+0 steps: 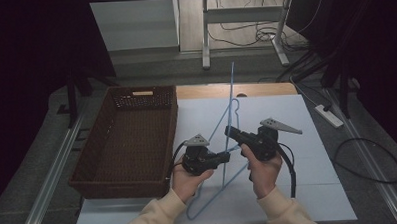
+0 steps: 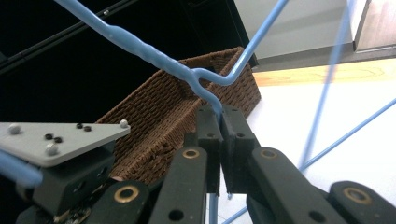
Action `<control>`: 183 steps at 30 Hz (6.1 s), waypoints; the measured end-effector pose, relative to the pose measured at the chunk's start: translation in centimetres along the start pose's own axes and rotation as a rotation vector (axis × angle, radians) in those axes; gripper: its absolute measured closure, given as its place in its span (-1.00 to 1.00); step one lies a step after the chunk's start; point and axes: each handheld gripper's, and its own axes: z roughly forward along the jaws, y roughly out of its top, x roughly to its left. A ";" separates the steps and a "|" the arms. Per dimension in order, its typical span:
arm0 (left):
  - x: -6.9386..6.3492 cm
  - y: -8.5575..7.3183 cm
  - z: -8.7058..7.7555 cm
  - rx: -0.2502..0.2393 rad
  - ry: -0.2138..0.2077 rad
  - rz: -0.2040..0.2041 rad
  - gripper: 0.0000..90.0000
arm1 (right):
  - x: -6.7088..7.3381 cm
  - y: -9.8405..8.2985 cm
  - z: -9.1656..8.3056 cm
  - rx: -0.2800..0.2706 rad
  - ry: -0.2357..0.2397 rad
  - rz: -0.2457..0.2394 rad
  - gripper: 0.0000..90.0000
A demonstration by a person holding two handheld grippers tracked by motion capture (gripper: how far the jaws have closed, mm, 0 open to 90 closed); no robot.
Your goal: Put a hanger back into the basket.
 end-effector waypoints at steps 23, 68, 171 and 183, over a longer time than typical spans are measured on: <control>-1.3 1.3 -2.9 0.005 -0.032 -0.042 0.94 | -0.5 1.3 -3.4 0.041 0.009 -0.195 0.00; 4.7 6.4 -18.2 -0.004 0.115 0.059 0.94 | -10.1 -3.6 -8.2 0.259 -0.190 -0.276 -0.31; 18.3 -1.5 -23.2 0.481 0.440 -0.165 0.91 | -10.9 -4.2 -7.4 0.320 -0.249 -0.221 -0.30; 18.3 -1.3 -21.7 0.571 0.627 -0.157 0.85 | -10.9 -4.1 -7.6 0.320 -0.251 -0.220 -0.30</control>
